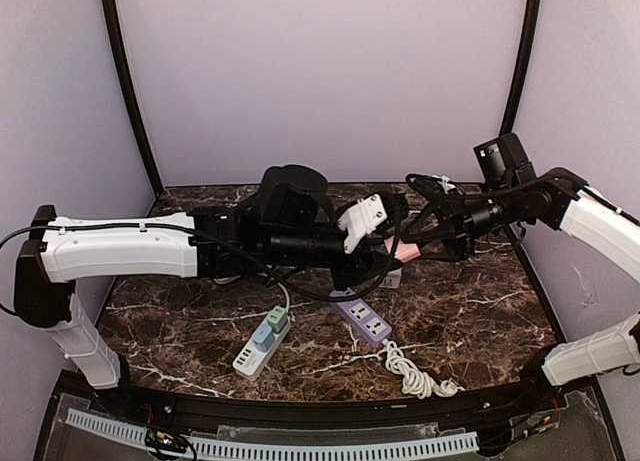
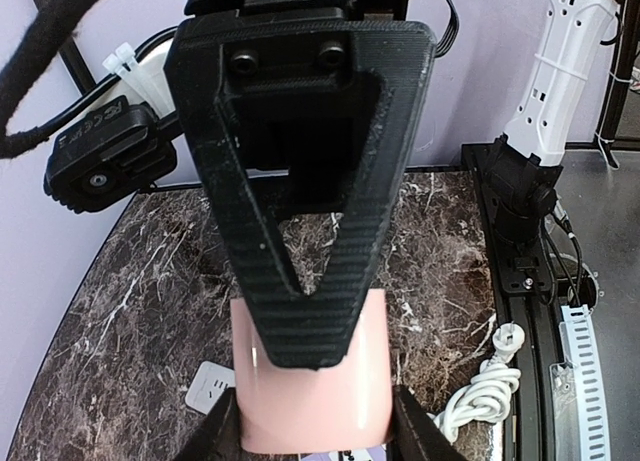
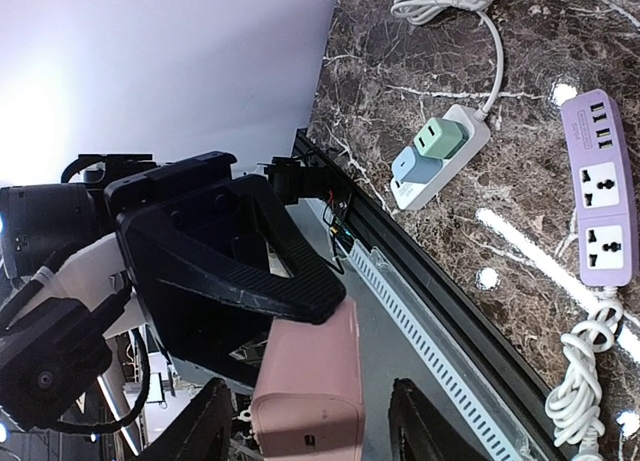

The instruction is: Insert the plug

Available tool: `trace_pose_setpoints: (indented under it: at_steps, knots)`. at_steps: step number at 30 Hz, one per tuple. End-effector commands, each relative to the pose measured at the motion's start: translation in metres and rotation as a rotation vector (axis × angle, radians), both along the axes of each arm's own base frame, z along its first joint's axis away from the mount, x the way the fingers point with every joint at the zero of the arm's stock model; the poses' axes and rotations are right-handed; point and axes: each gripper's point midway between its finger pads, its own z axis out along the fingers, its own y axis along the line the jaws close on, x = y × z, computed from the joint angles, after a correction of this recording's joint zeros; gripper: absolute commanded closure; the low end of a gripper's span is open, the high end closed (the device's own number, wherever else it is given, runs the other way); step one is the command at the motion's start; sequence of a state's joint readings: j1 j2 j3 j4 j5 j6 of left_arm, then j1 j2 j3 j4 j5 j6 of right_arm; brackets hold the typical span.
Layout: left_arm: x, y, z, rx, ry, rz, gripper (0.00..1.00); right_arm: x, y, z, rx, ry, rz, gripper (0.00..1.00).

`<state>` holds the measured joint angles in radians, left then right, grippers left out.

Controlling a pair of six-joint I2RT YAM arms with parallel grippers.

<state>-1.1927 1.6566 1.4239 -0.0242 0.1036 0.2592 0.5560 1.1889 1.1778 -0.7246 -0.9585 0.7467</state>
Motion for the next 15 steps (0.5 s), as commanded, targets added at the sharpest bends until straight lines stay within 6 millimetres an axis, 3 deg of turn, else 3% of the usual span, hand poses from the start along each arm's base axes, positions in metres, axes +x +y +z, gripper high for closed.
trace_pose_setpoints:
  at_steps: [1,15]
  knots:
    - [0.0061,-0.0024,0.0103,-0.025,-0.026,0.012,0.99,0.0015,0.0032,0.003,0.027,-0.005,0.016,0.48]
    - [0.0084,-0.0103,0.0087,-0.032,-0.045,0.0,0.99,0.0017,0.0052,0.0009,0.031,0.006,0.032,0.54]
